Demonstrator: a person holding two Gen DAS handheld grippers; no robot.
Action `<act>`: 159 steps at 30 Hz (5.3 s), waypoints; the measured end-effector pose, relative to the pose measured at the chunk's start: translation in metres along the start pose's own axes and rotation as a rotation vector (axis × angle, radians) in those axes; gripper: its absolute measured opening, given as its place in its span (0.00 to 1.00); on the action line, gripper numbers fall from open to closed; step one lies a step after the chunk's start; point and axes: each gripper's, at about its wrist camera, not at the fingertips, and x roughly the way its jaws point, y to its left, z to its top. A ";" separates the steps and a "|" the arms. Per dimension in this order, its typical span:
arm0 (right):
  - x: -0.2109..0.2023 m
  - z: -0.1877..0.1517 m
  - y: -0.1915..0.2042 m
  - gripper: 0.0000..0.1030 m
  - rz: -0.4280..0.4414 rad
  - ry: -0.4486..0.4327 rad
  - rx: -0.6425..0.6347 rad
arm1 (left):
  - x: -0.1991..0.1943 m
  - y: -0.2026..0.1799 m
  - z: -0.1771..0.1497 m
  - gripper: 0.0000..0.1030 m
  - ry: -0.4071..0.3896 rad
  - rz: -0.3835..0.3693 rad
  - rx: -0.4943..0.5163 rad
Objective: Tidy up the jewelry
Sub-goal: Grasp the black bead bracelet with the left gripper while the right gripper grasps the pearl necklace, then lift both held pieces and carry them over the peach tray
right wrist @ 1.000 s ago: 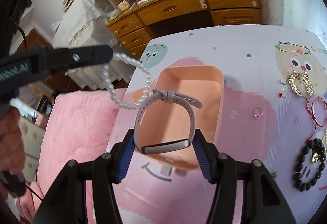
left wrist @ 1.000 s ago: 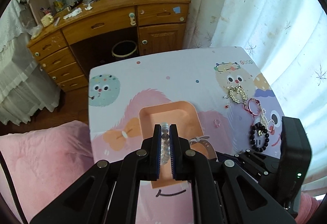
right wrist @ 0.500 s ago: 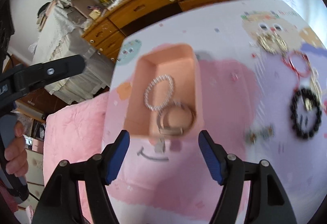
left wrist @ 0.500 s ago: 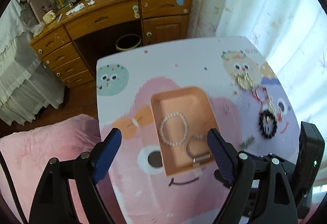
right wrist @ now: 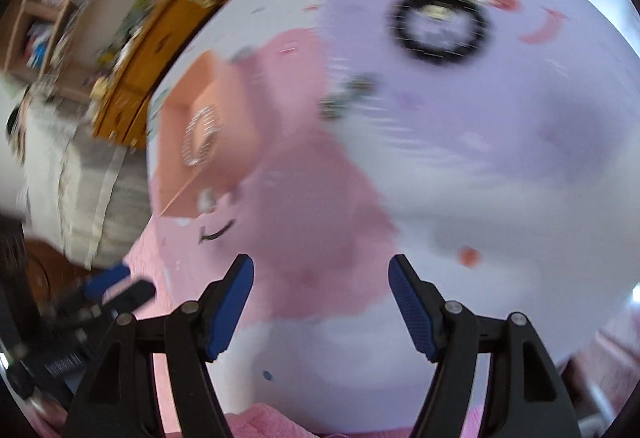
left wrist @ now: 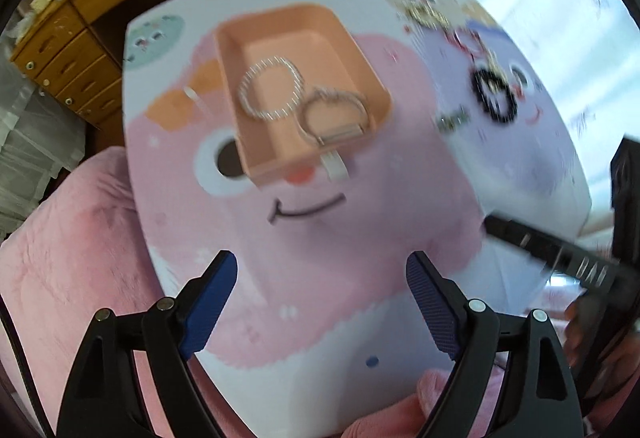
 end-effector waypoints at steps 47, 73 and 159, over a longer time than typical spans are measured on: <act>0.026 0.275 -0.063 0.59 -0.241 0.305 -0.351 | 0.103 -0.269 0.101 0.55 -0.361 0.105 0.321; 0.057 0.253 -0.027 0.09 -0.351 0.385 -0.579 | 0.136 -0.250 0.136 0.12 -0.207 -0.112 0.235; 0.007 0.113 0.192 0.10 0.331 0.258 -0.465 | -0.077 0.043 0.098 0.13 -0.310 -0.108 -0.084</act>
